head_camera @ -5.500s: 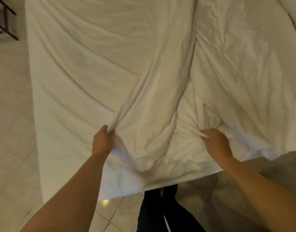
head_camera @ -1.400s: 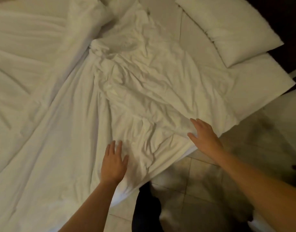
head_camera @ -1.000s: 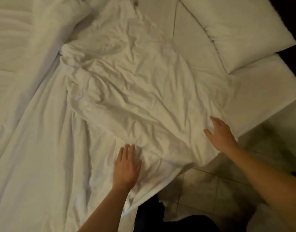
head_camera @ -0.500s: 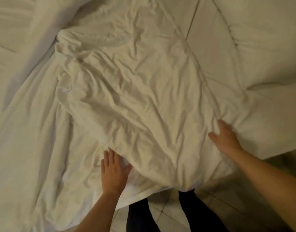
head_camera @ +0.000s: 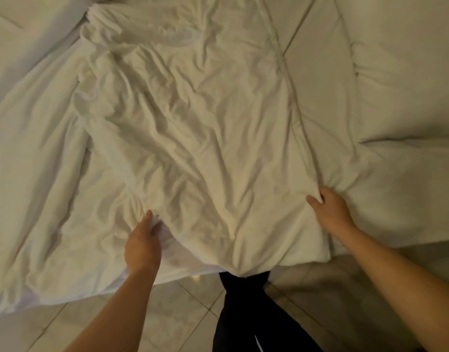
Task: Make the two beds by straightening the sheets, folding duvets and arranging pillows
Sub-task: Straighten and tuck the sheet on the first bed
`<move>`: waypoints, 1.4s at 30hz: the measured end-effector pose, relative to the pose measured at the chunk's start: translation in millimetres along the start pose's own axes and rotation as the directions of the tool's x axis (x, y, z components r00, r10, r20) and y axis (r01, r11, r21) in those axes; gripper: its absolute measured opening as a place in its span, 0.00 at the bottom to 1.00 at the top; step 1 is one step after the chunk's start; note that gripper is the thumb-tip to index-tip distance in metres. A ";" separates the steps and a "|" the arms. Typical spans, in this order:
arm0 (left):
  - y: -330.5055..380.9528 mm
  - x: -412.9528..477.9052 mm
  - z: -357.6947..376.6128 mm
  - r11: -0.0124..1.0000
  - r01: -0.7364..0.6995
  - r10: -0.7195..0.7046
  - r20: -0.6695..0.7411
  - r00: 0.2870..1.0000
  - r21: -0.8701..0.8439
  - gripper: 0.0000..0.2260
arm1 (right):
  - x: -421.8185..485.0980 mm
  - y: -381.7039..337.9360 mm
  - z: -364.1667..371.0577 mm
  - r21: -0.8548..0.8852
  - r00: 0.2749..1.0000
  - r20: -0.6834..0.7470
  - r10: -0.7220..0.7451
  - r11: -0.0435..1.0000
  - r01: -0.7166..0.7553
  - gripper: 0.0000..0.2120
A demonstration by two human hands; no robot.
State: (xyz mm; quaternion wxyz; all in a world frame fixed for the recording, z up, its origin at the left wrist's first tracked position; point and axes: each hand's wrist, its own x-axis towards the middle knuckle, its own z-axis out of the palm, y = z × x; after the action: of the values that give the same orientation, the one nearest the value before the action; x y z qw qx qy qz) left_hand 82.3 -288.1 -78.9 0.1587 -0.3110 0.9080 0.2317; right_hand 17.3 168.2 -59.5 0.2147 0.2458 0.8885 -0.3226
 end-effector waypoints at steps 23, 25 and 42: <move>160.3 -105.3 45.5 0.973 -0.191 0.197 -0.036 0.980 0.131 0.11 | 32.0 41.5 -295.5 -0.280 0.871 -0.306 -0.385 0.910 0.304 0.13; 190.0 -123.7 79.5 0.959 -0.280 0.282 -0.038 0.959 0.043 0.12 | 48.2 58.4 -282.5 -0.256 0.894 -0.231 -0.384 0.911 0.325 0.09; 248.2 -174.0 200.7 0.886 -0.458 0.460 -0.006 0.888 0.079 0.11 | 106.7 82.7 -300.9 -0.192 0.858 -0.223 -0.463 0.884 0.427 0.08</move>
State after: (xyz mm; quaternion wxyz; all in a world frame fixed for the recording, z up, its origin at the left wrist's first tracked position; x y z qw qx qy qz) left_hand 84.4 75.1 -92.7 0.1002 -0.0842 0.9656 0.2246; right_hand -86.2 459.7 54.8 0.0308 0.0589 0.9615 -0.2667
